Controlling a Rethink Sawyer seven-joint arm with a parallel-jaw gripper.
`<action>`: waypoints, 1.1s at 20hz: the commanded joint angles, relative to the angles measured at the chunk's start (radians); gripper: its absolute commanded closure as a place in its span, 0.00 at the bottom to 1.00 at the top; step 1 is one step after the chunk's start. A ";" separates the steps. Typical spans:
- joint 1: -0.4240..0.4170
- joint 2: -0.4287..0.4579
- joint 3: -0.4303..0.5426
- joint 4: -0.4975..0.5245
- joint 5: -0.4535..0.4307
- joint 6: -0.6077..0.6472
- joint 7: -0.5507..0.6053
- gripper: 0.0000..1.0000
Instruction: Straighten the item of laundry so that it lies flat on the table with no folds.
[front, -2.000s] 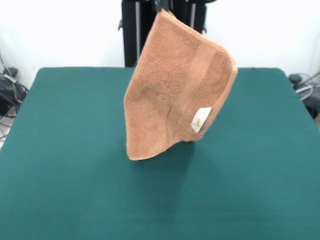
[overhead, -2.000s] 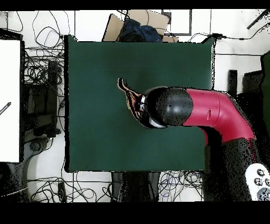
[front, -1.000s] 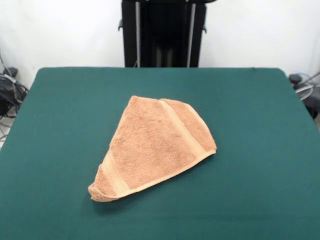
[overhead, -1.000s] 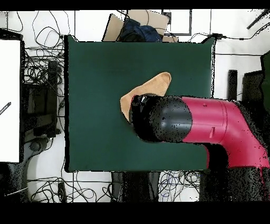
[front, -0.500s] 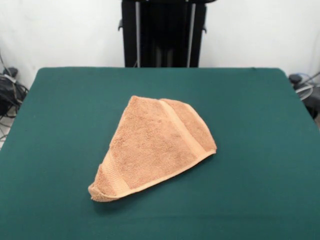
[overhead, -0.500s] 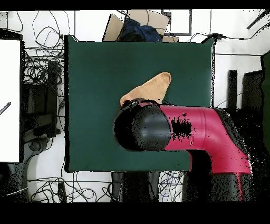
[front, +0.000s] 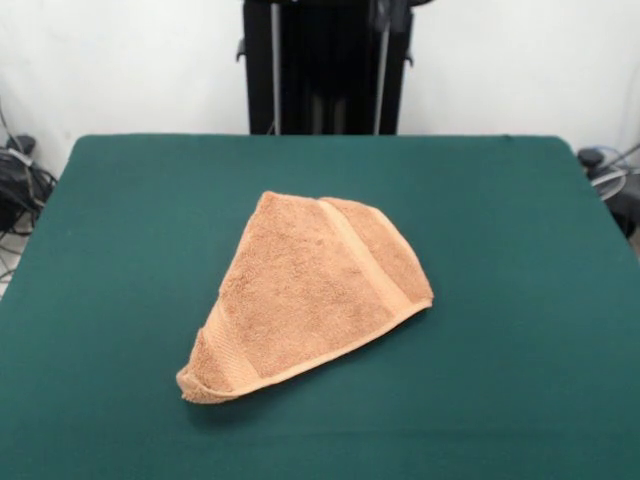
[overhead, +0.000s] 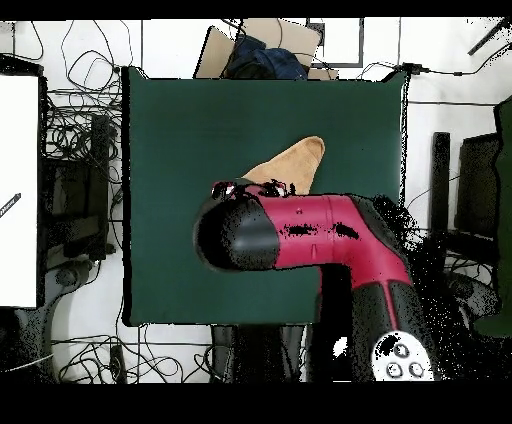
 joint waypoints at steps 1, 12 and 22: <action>0.060 0.186 -0.114 0.102 -0.075 -0.132 0.244 1.00; 0.050 0.282 -0.146 0.074 0.001 -0.175 0.154 1.00; 0.064 0.342 -0.172 0.014 -0.027 -0.170 0.129 1.00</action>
